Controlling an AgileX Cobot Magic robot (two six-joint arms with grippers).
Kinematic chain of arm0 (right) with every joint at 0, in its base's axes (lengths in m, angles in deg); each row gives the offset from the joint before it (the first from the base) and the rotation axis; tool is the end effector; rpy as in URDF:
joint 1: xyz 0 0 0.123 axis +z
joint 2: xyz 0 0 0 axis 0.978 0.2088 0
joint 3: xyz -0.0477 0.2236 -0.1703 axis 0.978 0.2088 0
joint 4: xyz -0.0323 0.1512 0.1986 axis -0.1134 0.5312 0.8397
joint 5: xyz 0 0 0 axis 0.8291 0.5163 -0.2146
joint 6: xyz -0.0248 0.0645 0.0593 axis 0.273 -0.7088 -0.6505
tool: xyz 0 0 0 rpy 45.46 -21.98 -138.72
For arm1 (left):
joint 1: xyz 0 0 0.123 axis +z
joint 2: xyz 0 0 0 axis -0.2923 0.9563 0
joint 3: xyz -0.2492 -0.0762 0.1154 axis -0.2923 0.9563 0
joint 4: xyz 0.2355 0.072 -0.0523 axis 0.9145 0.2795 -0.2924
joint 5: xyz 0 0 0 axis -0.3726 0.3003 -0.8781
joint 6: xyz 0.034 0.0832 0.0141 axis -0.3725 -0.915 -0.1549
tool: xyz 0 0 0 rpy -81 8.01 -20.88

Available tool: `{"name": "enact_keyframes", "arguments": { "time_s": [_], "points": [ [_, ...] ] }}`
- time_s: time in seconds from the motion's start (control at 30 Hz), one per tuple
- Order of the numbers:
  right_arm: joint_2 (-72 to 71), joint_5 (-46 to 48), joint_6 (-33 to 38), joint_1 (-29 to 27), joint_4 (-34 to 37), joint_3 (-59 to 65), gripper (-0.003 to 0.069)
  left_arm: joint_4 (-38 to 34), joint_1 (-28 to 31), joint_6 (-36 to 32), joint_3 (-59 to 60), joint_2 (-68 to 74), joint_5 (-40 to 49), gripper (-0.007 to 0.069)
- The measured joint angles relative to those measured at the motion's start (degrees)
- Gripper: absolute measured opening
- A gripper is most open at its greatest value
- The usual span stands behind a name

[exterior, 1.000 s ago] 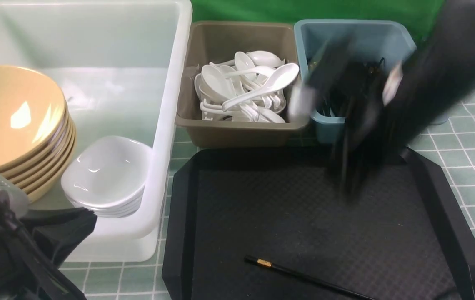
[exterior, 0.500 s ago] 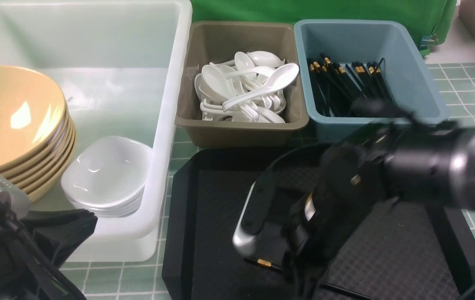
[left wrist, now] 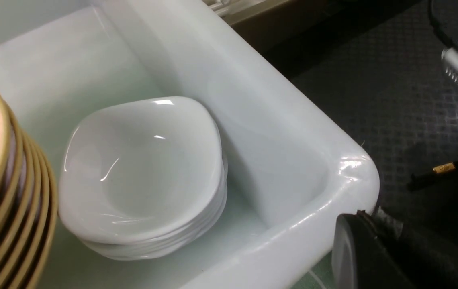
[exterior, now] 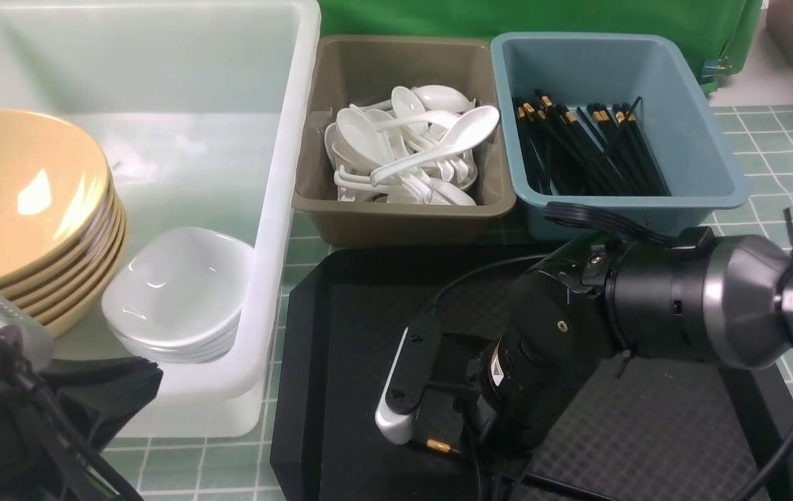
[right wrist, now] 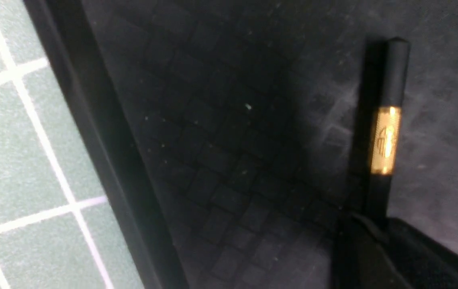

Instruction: On blue table put chopsticks spoon bowls plates into blue grey white boxes.

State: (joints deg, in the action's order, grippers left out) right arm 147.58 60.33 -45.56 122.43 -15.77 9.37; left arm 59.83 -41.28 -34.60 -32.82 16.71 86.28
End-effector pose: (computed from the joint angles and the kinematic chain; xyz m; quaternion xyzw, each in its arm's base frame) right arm 0.2388 0.2459 0.1789 -0.5754 0.8083 0.0624 0.1078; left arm 0.1007 -0.0514 0.2804 0.2660 0.8259 -0.0894 0.4891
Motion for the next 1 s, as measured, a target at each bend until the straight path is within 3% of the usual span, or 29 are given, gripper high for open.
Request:
{"name": "enact_keyframes", "arguments": {
  "time_s": [0.17, 0.3, 0.4, 0.5, 0.6, 0.7, 0.87, 1.0],
  "points": [
    [-6.2, -0.5, 0.4, 0.0, -0.7, -3.9, 0.0083, 0.0, 0.0, 0.0, 0.0, 0.0, -0.1, 0.0005],
    [-13.2, -7.0, 0.4, -1.1, -4.7, -10.0, 0.0083, 0.0, 0.0, 0.0, 0.0, 0.0, -0.4, 0.0005],
    [-15.8, -16.7, 0.4, -4.0, -6.8, -13.4, 0.0083, 0.0, 0.0, 0.0, 0.0, 0.0, -0.4, 0.0005],
    [-15.4, -32.5, -0.6, -11.2, -7.9, -15.3, 0.0083, 0.0, 0.0, 0.0, 0.0, 0.0, -0.5, 0.0005],
    [-10.9, -44.1, -6.7, -19.1, -8.0, -15.7, 0.0083, 0.0, 0.0, -0.1, 0.0, 0.0, -0.7, 0.0005],
    [-4.2, -48.2, -16.4, -24.7, -8.0, -15.7, 0.0085, 0.0, 0.0, -0.1, 0.0, 0.0, -0.9, 0.0005],
    [5.9, -43.3, -29.8, -30.4, -8.1, -15.5, 0.015, 0.0, 0.0, -0.1, 0.0, 0.0, -0.9, 0.0005],
    [8.1, -38.6, -36.7, -32.0, -8.1, -15.2, 0.0269, 0.0, 0.0, -0.2, 0.0, -0.1, -2.6, 0.0005]
  ]
}}
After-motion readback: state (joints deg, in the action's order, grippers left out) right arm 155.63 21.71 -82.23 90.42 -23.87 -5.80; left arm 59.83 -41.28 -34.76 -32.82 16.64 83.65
